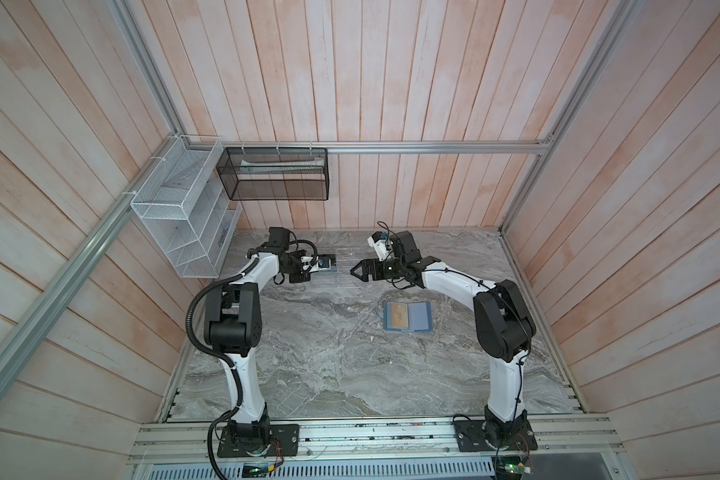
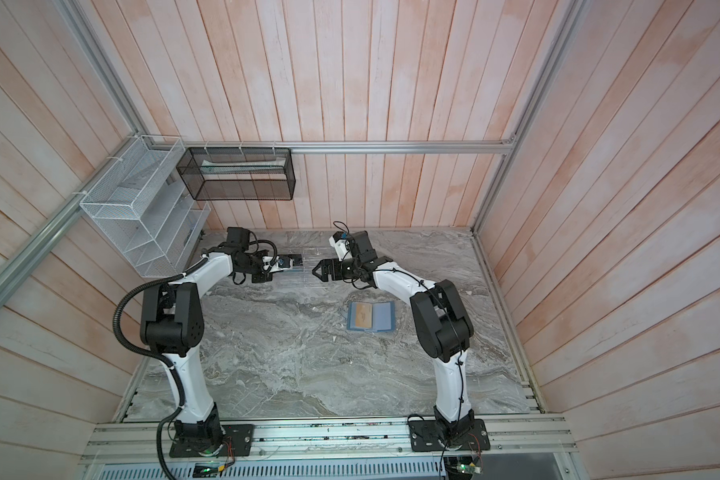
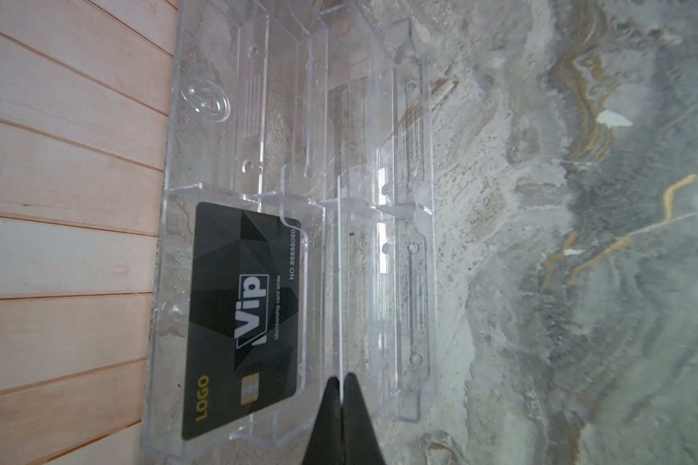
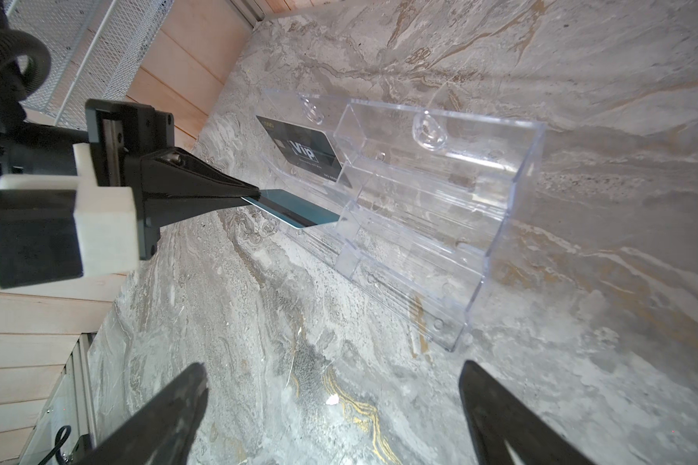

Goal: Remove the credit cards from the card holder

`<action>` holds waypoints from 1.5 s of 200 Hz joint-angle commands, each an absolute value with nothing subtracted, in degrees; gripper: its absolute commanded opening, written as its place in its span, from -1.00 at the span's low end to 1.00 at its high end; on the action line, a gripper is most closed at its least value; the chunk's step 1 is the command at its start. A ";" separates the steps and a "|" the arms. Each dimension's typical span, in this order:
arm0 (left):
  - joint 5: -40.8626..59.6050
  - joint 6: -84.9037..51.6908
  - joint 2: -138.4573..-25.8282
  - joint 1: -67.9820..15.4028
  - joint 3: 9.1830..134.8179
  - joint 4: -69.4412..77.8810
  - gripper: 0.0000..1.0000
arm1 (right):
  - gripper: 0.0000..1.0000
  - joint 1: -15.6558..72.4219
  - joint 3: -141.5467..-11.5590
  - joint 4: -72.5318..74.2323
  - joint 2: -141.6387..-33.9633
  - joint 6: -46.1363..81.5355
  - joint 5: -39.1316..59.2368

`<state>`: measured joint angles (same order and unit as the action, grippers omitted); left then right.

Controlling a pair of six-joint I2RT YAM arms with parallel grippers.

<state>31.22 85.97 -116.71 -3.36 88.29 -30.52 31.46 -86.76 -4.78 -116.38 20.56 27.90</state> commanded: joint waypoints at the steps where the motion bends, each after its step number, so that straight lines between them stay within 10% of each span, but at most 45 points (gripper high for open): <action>1: 31.87 86.69 -117.35 -3.46 87.19 -30.15 -1.00 | 0.96 31.51 -86.98 -5.46 -116.46 19.94 27.09; 300: 29.11 84.99 -113.48 -2.90 82.53 -23.05 -0.85 | 0.96 31.72 -85.01 -3.27 -116.15 21.62 28.30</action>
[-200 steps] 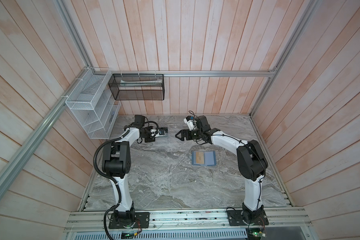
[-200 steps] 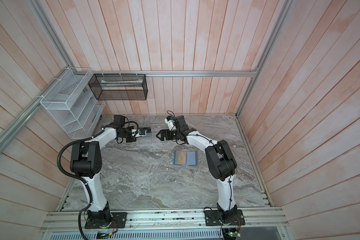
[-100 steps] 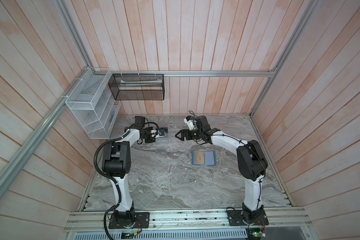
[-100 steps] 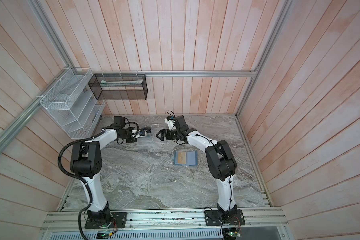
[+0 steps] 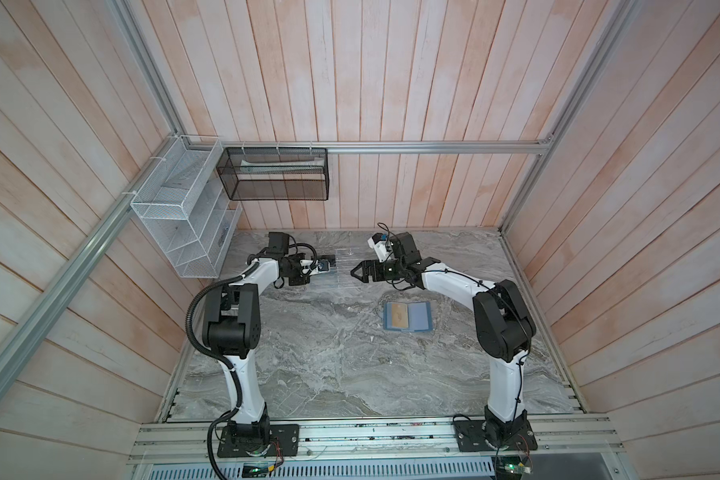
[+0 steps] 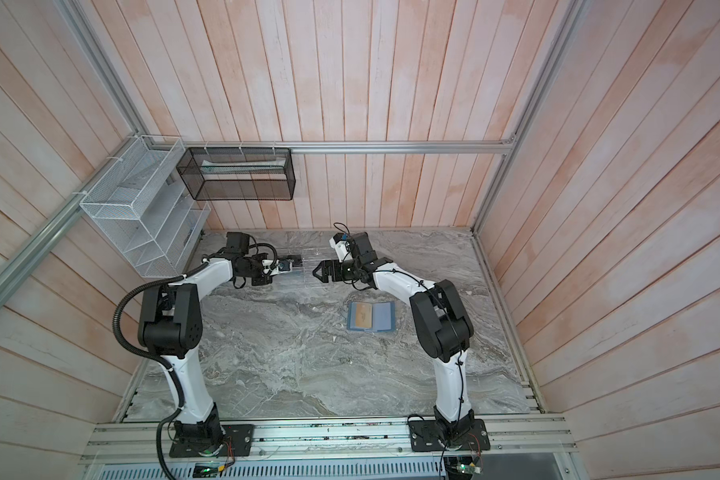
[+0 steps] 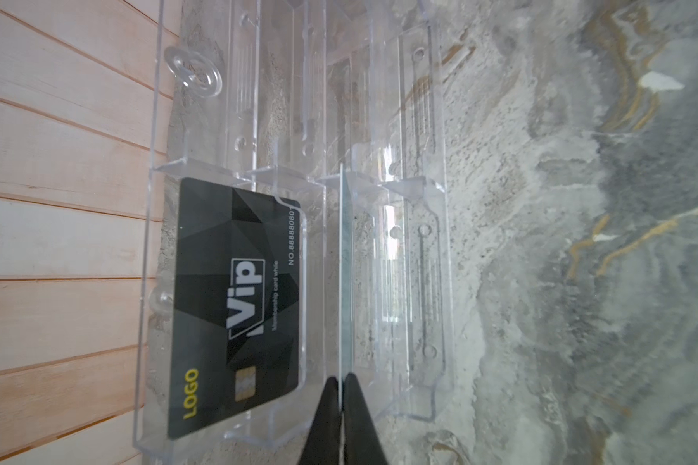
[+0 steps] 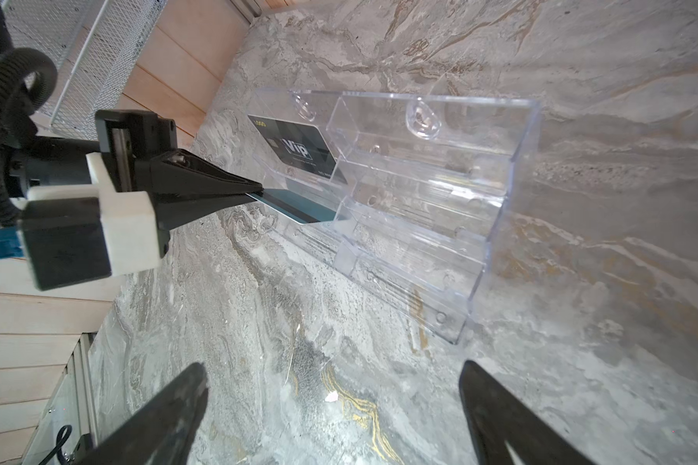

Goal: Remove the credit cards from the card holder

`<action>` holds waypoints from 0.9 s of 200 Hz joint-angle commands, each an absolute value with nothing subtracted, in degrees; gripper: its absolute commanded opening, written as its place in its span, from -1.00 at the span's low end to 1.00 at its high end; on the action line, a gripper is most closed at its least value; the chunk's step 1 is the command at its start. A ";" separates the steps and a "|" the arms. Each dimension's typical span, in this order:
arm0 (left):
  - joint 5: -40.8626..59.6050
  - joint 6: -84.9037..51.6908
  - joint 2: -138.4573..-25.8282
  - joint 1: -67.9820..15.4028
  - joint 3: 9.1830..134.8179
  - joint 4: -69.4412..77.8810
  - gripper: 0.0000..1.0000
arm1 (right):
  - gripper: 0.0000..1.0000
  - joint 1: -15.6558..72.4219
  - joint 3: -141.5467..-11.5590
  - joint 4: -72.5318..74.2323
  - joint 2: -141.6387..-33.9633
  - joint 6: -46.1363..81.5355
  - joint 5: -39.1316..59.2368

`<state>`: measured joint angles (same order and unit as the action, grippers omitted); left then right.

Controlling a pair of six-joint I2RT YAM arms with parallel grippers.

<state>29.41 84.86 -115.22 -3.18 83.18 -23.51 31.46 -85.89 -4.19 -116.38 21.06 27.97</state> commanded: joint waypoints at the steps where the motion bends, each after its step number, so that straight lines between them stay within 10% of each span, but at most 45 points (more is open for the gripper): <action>1: 29.10 84.99 -113.47 -2.90 82.53 -23.04 -0.85 | 0.96 31.68 -85.00 -3.26 -116.13 21.62 28.30; 180: 29.01 84.75 -112.76 -2.80 82.04 -22.59 -0.68 | 0.96 31.82 -85.34 -2.99 -116.37 21.82 28.74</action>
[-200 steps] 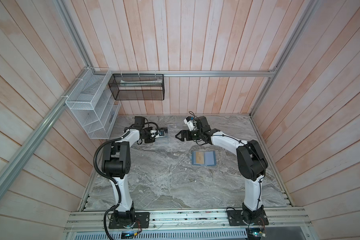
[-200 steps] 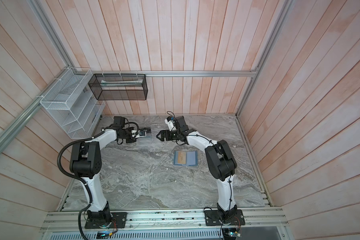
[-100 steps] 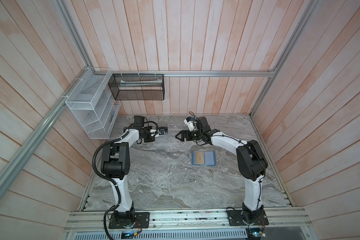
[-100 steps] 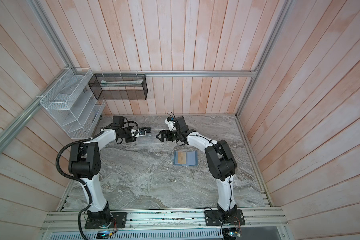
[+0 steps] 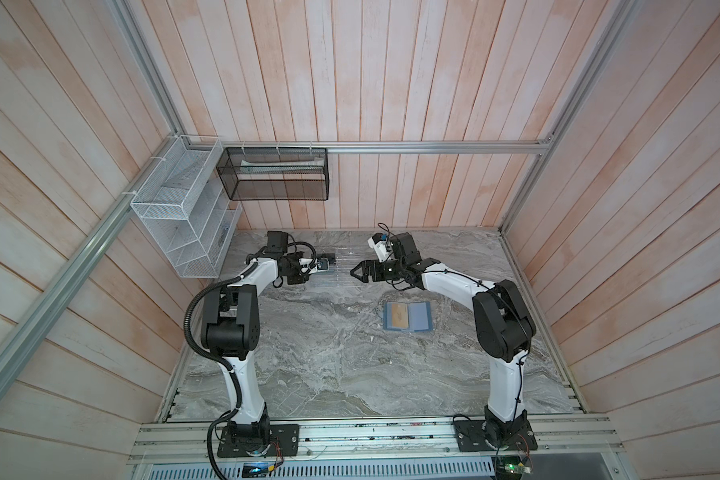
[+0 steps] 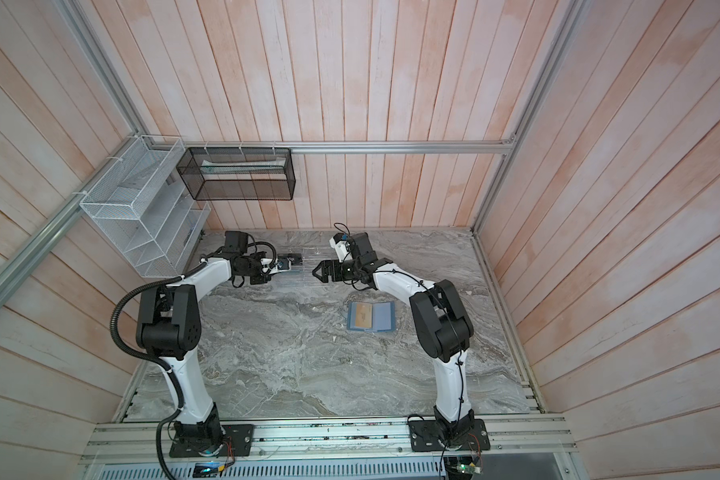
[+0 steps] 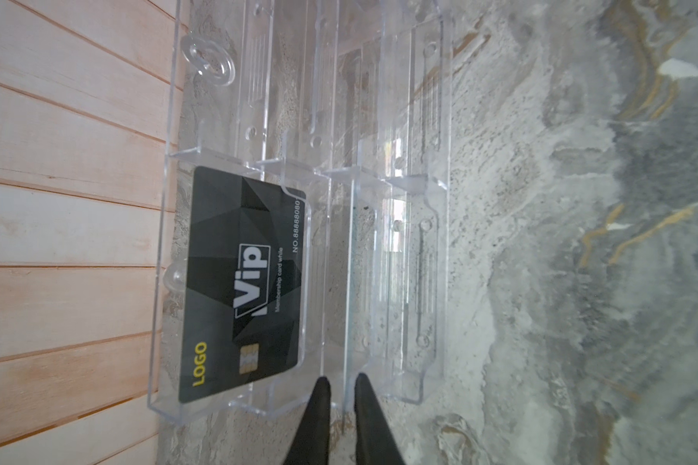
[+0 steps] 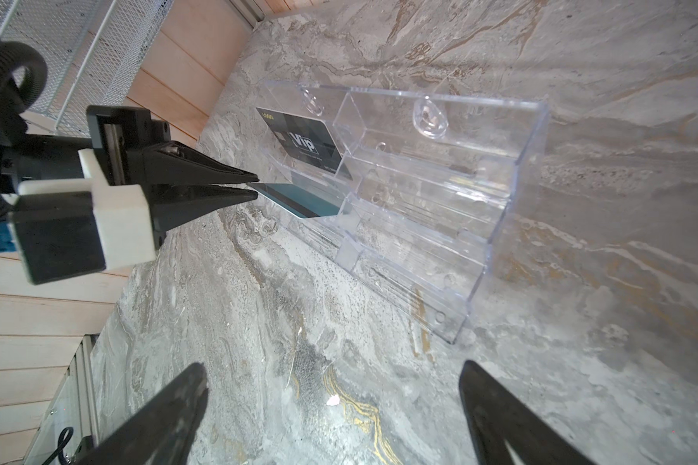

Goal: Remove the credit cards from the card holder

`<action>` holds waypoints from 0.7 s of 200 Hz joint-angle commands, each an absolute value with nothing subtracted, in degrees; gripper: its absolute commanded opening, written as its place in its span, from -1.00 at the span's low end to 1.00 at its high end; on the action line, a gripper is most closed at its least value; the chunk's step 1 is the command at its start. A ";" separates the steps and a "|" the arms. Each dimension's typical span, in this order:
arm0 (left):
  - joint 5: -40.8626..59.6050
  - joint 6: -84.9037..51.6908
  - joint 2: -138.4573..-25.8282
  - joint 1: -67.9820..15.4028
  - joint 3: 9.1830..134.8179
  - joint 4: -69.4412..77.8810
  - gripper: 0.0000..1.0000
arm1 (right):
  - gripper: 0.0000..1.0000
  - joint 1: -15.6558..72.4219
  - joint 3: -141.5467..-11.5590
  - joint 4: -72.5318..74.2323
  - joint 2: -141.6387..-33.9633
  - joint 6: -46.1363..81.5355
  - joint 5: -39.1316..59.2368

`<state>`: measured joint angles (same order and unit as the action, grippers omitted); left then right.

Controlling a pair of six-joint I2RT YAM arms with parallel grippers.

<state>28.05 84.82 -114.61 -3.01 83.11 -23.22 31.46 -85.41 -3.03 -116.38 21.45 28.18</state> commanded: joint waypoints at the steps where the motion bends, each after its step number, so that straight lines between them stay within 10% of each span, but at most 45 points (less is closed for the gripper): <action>1: 29.01 84.78 -112.76 -2.81 82.02 -22.59 -0.68 | 0.96 31.77 -85.34 -2.99 -116.37 21.85 28.74; 40: 29.26 83.63 -112.63 -2.81 82.03 -21.35 -0.61 | 0.96 31.80 -85.26 -3.24 -116.04 21.64 28.60; 109: 30.80 81.26 -110.43 -3.16 78.85 -17.16 0.11 | 0.96 31.86 -84.91 -3.34 -115.93 21.54 28.57; 116: 30.98 80.90 -109.65 -3.12 78.29 -16.76 0.32 | 0.96 31.85 -84.75 -3.34 -115.84 21.55 28.58; 122: 31.02 80.74 -109.04 -3.08 77.69 -16.41 0.98 | 0.96 31.85 -84.64 -3.28 -115.84 21.53 28.57; 140: 31.42 78.70 -107.02 -3.16 75.98 -14.46 1.00 | 0.96 31.90 -84.48 -3.22 -115.75 21.67 28.59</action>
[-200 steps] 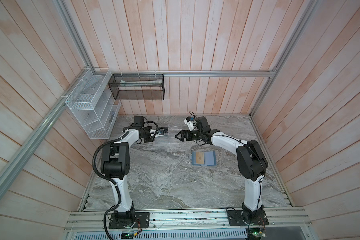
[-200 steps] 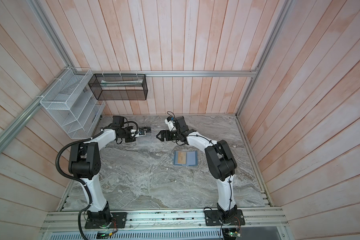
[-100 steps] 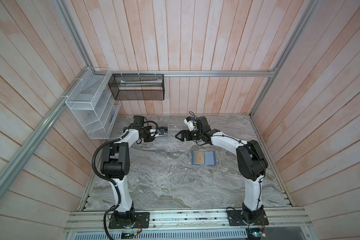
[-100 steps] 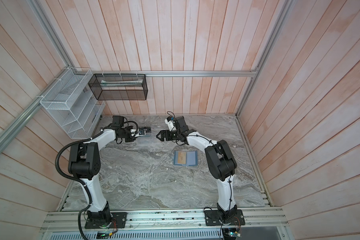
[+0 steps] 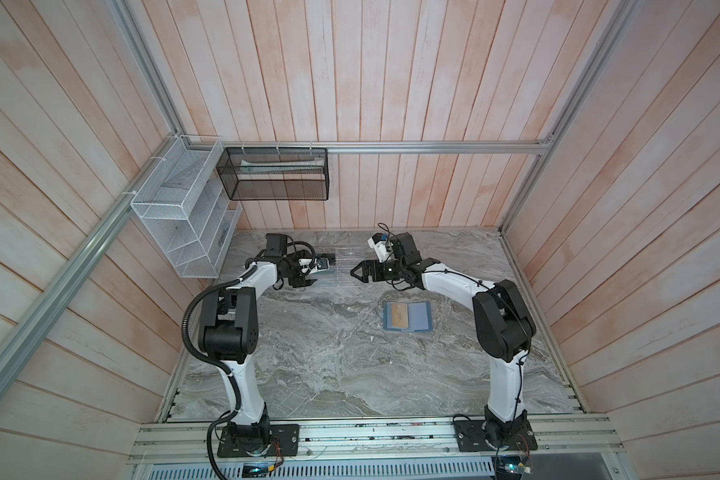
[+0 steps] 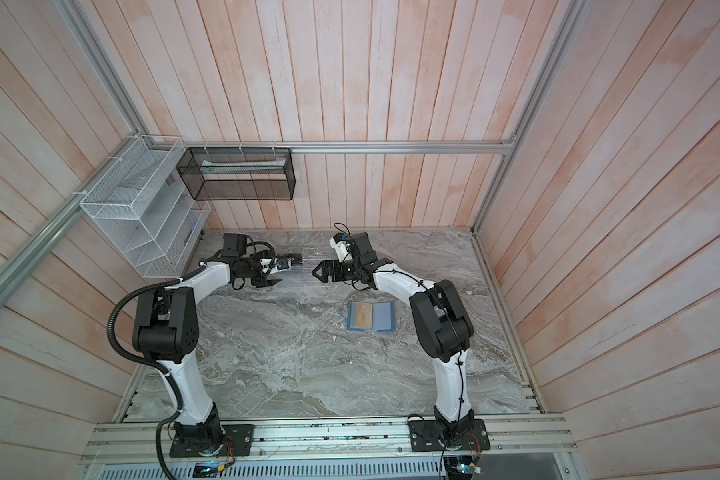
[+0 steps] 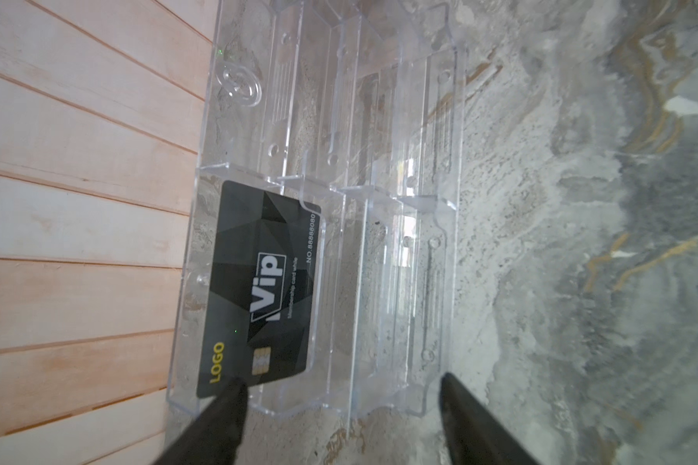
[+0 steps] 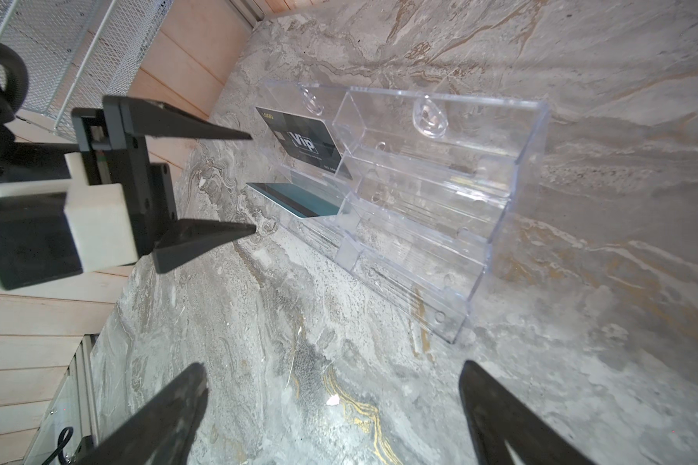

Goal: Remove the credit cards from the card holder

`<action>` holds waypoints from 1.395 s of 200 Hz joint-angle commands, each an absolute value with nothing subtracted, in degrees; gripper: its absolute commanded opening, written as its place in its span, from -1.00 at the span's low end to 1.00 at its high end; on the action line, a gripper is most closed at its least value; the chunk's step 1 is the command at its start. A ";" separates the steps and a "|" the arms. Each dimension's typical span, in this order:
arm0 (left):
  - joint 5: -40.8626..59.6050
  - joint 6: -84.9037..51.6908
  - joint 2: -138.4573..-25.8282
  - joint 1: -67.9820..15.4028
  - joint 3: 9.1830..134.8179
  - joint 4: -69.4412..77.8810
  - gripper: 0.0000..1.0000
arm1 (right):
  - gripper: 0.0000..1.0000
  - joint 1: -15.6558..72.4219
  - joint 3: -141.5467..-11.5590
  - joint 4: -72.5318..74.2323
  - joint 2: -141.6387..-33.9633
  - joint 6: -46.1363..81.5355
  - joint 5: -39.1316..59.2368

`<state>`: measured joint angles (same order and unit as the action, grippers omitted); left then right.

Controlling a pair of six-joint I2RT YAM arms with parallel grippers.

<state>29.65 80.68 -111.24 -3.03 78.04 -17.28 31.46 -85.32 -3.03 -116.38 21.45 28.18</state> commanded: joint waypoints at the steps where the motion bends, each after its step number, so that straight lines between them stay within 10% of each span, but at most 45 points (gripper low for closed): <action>1: 31.53 78.55 -106.86 -3.16 75.92 -14.44 1.00 | 0.96 31.90 -84.47 -3.23 -115.75 21.69 28.62; 186: 26.55 -34.14 -88.13 -5.72 53.51 5.38 1.00 | 0.96 32.44 -77.09 -2.54 -107.29 21.49 25.15; 279: 29.54 -52.51 -97.65 -7.38 53.75 17.20 1.00 | 0.96 32.48 -77.27 -2.47 -107.02 21.75 25.14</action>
